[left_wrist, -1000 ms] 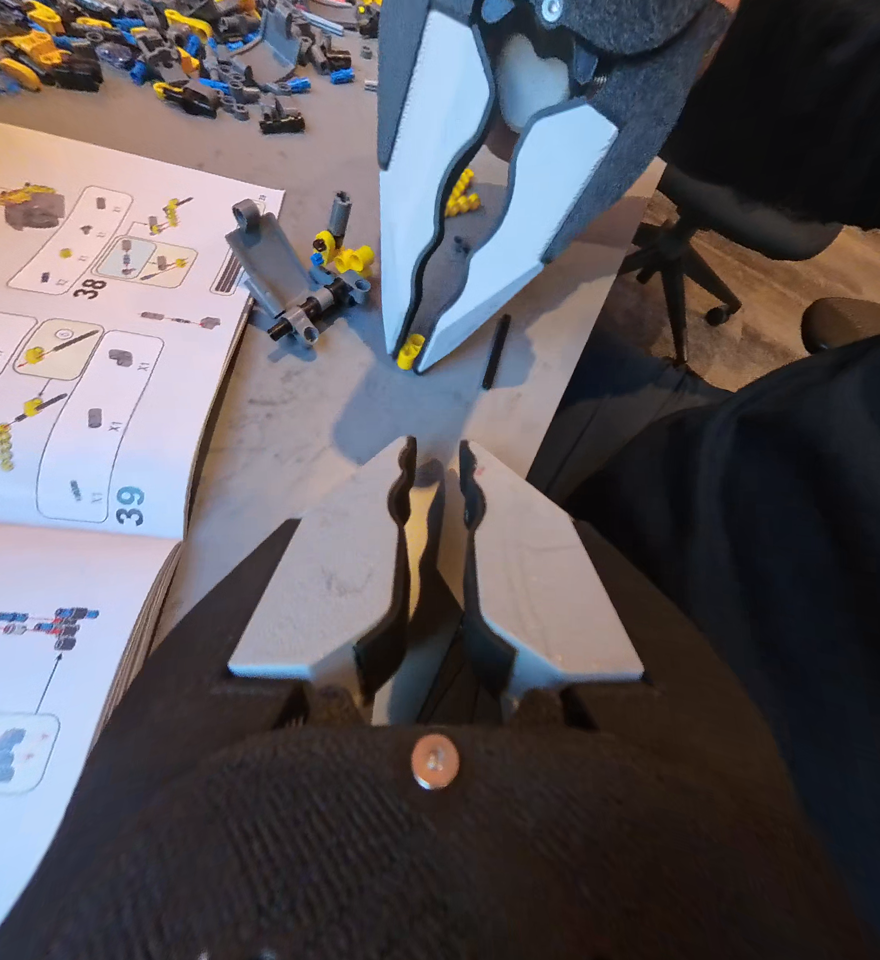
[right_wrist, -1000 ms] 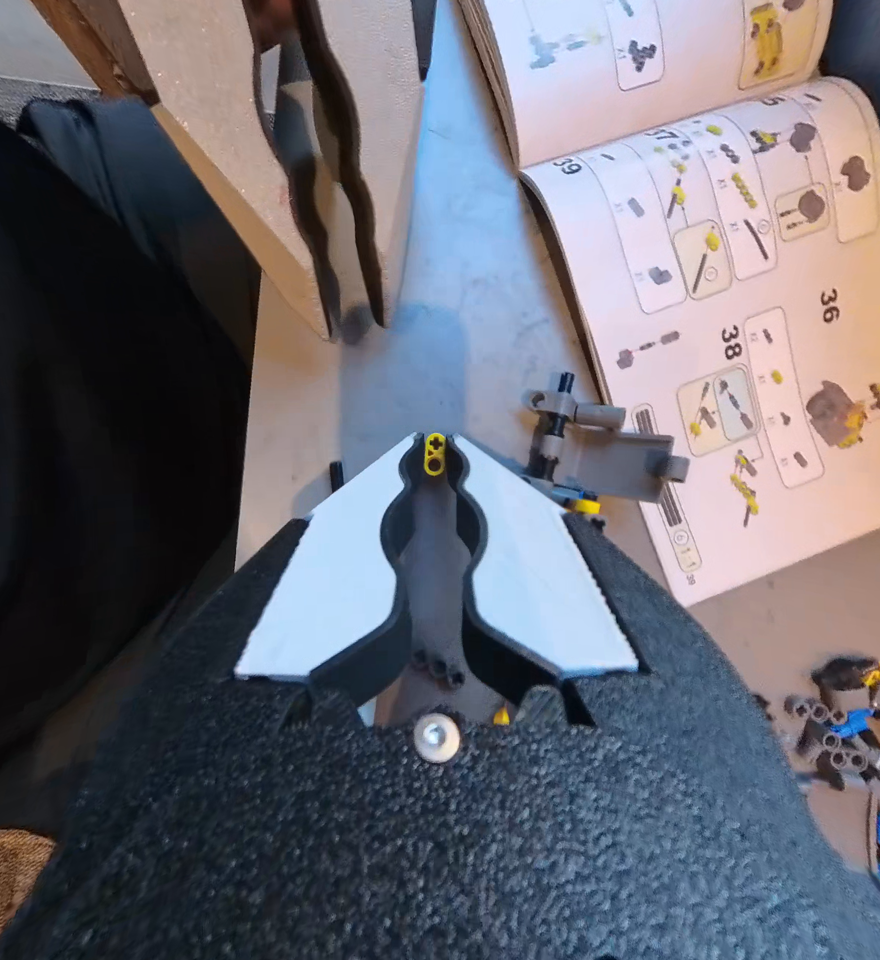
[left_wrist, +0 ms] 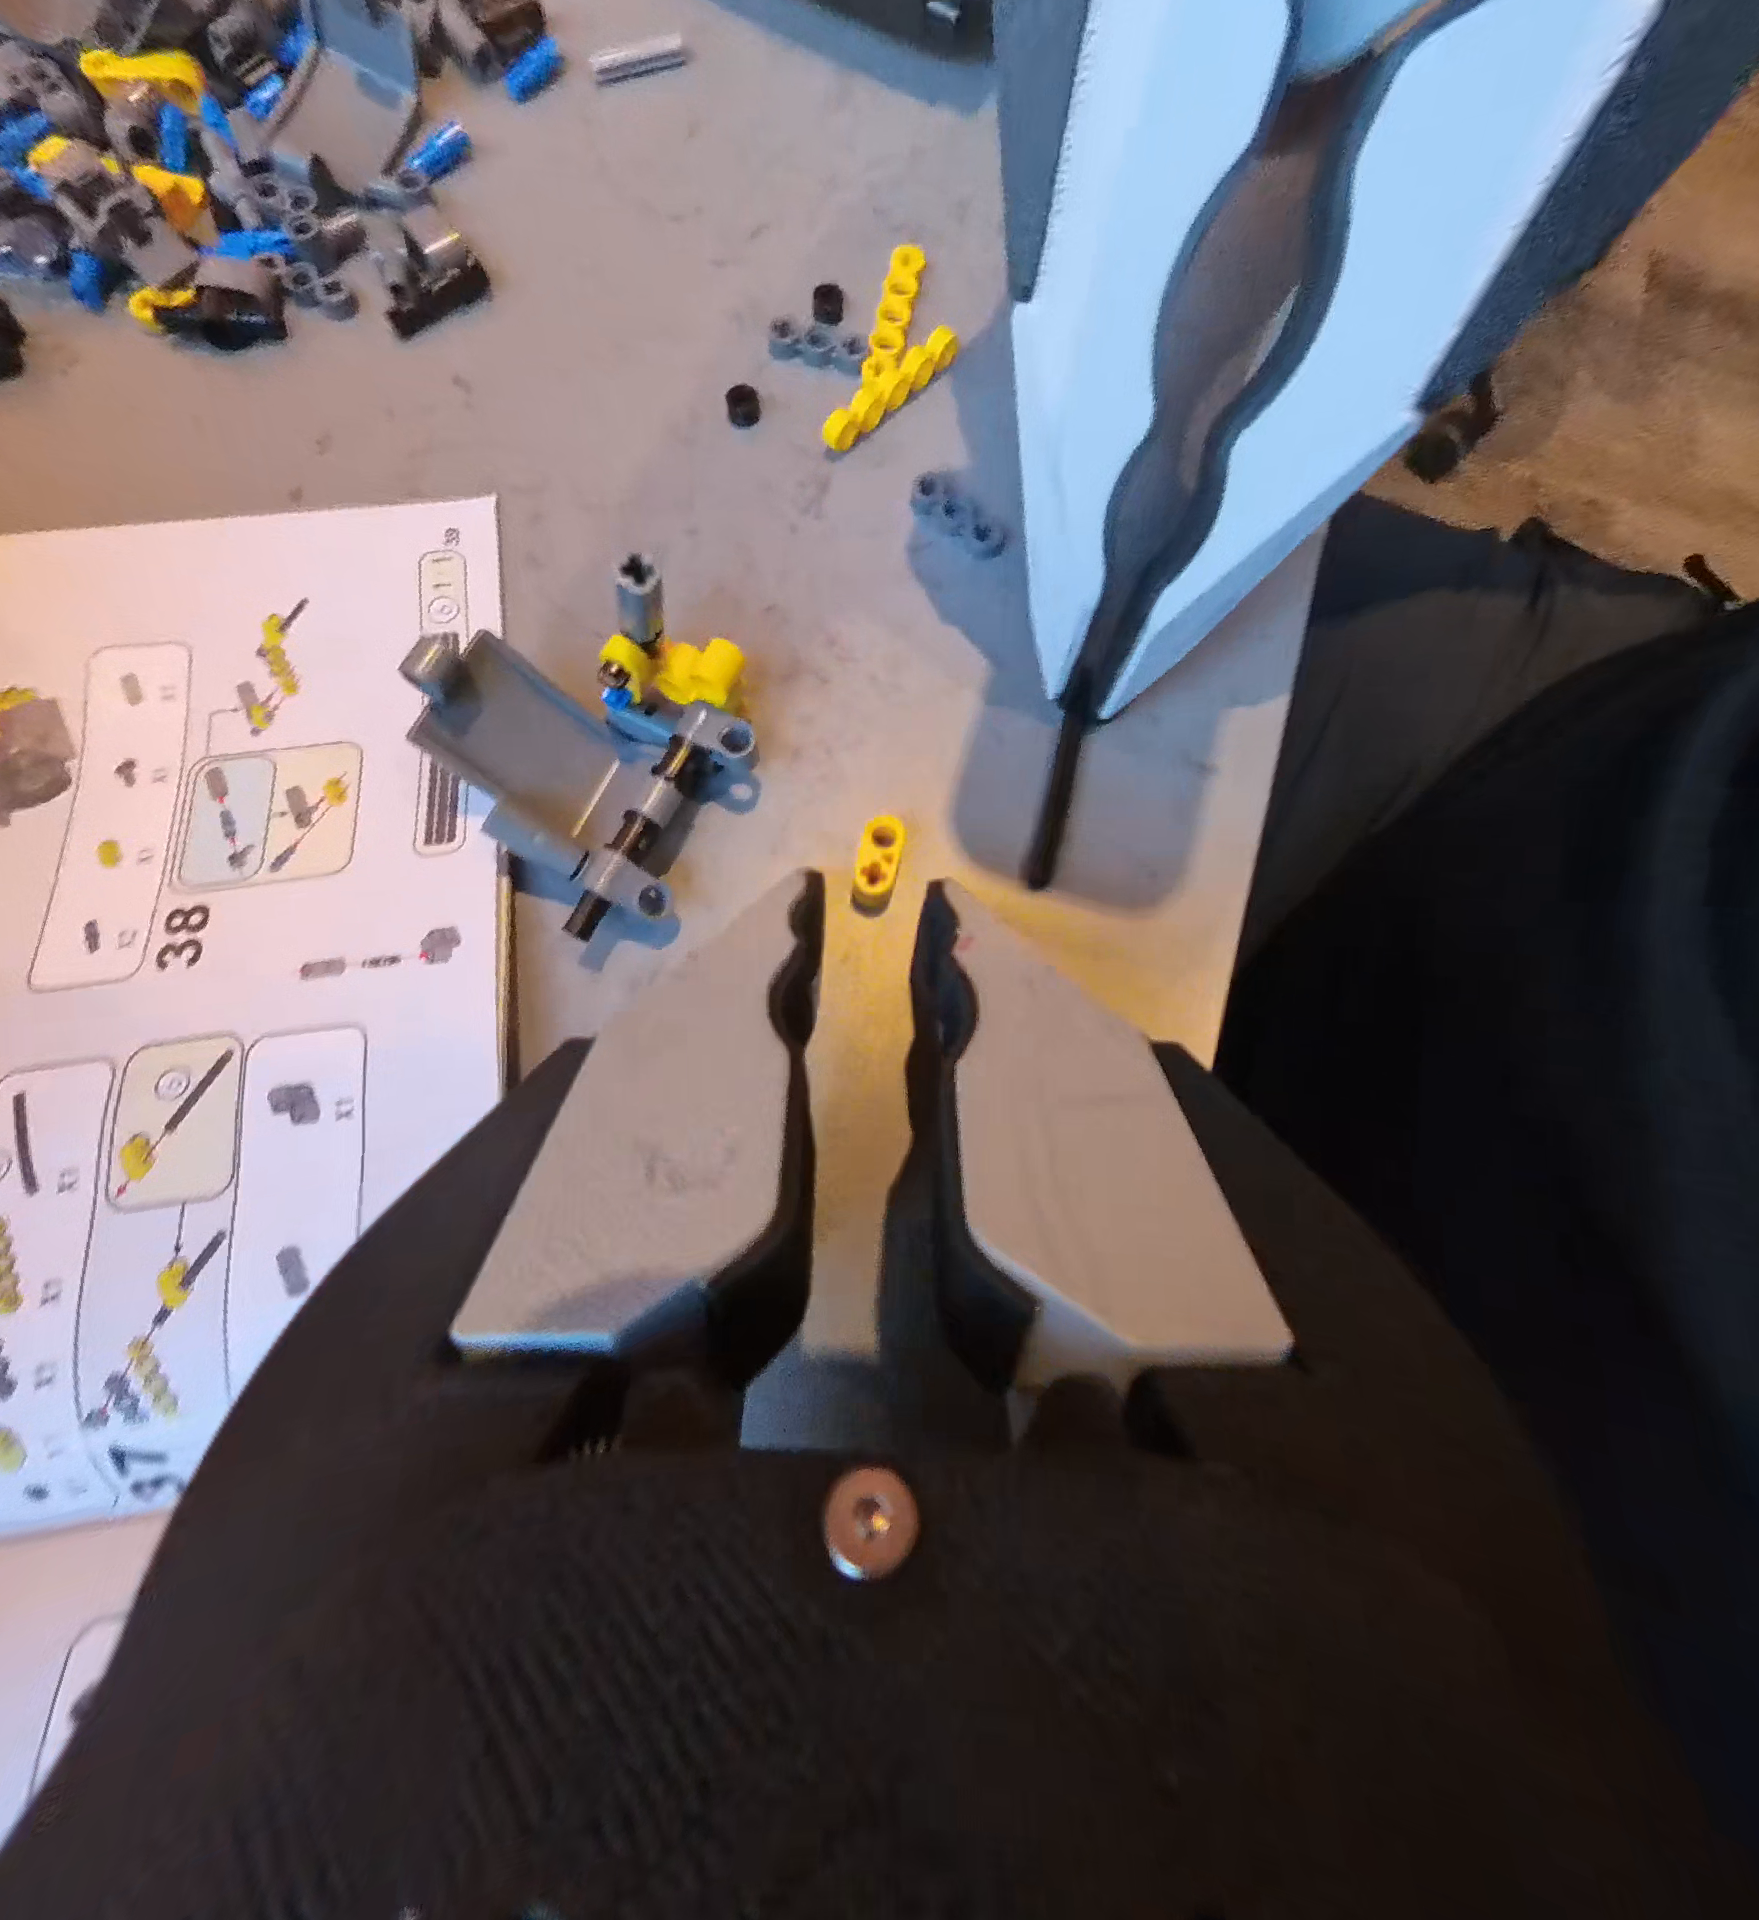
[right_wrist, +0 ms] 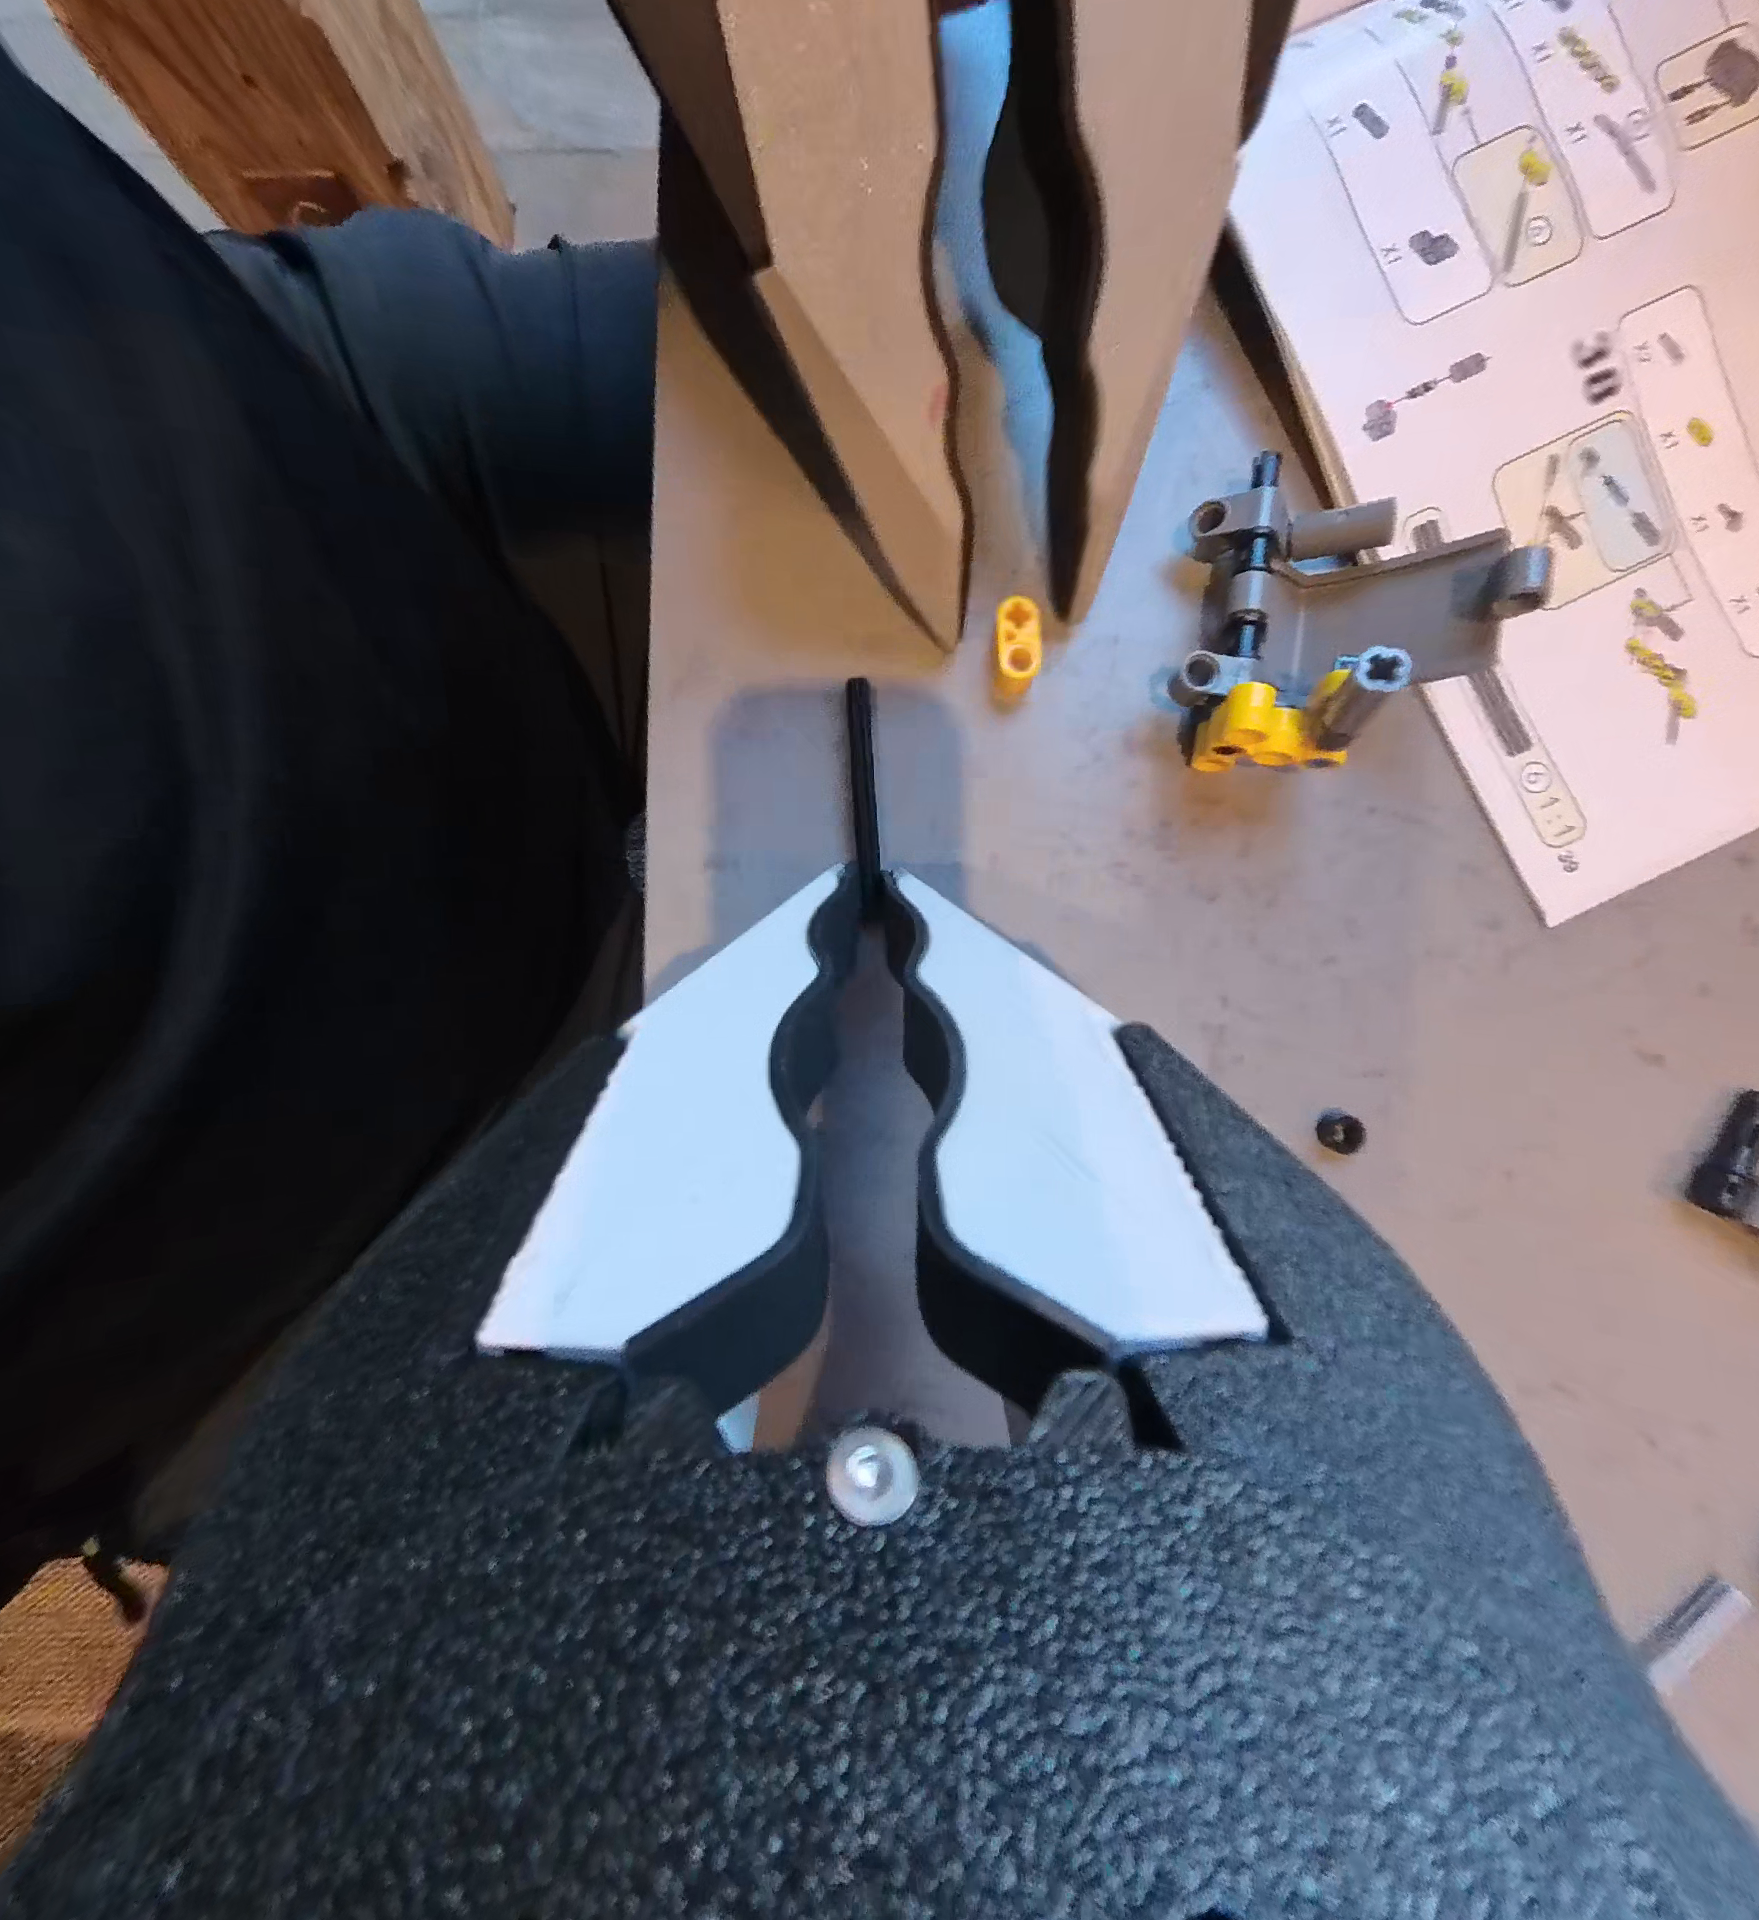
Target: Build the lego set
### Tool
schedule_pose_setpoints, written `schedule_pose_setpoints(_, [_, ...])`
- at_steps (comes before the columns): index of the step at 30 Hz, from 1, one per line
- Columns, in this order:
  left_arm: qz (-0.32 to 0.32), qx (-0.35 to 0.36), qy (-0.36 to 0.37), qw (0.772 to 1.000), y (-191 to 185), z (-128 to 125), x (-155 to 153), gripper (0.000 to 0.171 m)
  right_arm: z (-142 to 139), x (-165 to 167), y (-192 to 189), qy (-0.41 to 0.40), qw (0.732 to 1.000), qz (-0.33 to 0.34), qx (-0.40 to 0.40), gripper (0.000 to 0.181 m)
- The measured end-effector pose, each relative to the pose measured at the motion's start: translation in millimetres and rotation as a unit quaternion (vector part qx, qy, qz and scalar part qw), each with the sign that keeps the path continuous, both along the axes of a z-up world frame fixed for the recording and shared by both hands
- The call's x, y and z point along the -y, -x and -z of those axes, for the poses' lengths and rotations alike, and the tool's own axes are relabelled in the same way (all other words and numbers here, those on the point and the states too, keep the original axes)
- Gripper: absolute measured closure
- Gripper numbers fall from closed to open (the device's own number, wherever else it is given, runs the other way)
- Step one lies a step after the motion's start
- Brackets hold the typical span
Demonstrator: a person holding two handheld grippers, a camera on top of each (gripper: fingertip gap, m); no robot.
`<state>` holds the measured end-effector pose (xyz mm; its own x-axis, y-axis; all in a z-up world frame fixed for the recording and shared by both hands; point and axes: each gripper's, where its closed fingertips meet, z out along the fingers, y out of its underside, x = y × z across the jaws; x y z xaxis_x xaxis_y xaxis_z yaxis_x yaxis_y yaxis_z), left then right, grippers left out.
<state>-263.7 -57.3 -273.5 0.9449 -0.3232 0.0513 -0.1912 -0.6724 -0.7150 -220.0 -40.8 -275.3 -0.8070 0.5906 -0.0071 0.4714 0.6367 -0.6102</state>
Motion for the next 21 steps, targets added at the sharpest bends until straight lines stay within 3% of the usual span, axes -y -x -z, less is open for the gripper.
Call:
schedule_pose_setpoints(4, [0.007,0.010,0.007,1.000,-2,0,-4,0.159,-9,-4,4,0.010,1.000,0.015,-0.020,0.178])
schedule_pose_setpoints(7, [0.000,0.002,0.012,1.000,0,-1,1,0.151,-20,-8,5,0.017,0.999,0.023,-0.032,0.178])
schedule_pose_setpoints(12, [0.020,-0.005,-0.036,0.999,-14,-27,4,0.151,-27,-12,8,0.011,0.999,0.027,-0.039,0.178])
schedule_pose_setpoints(21, [0.066,-0.135,-0.052,0.987,-23,-21,-5,0.168,-33,-3,11,0.035,0.999,0.029,-0.020,0.178])
